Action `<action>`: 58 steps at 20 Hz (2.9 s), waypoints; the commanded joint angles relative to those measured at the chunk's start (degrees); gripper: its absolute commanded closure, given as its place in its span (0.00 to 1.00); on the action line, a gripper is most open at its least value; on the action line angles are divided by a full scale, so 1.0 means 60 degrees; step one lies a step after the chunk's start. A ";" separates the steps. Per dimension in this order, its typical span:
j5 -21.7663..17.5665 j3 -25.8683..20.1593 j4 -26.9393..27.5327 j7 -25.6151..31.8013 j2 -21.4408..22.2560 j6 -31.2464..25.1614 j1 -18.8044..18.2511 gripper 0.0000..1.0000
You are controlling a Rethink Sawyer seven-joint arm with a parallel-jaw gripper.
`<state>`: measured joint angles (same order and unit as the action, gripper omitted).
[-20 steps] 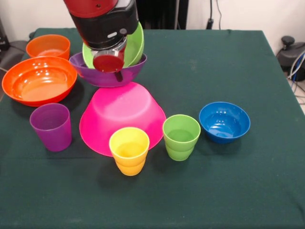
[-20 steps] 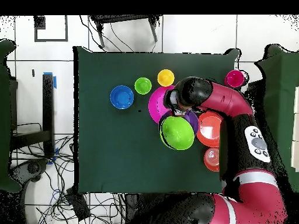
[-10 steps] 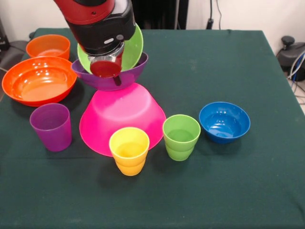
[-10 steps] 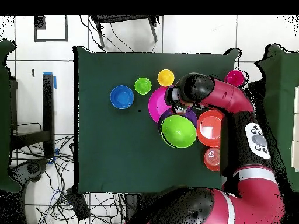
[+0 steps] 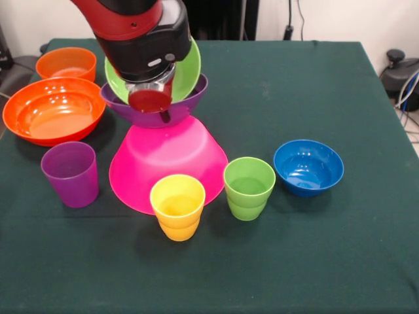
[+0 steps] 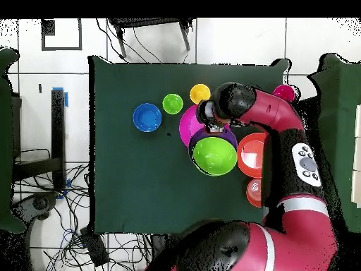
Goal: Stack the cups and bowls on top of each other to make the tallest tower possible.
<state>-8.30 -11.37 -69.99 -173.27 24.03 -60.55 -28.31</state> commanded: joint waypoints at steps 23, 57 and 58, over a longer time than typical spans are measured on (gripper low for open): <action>0.0255 -0.0375 0.2086 0.1186 -0.1357 -0.0711 0.0679 1.00; -0.0137 -0.0752 0.3168 0.2048 -0.2006 -0.0784 0.0335 1.00; -0.0169 -0.0759 0.3386 0.2117 -0.2095 -0.0920 0.0335 1.00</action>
<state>-6.21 -11.67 -55.38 -173.29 16.78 -66.57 -27.52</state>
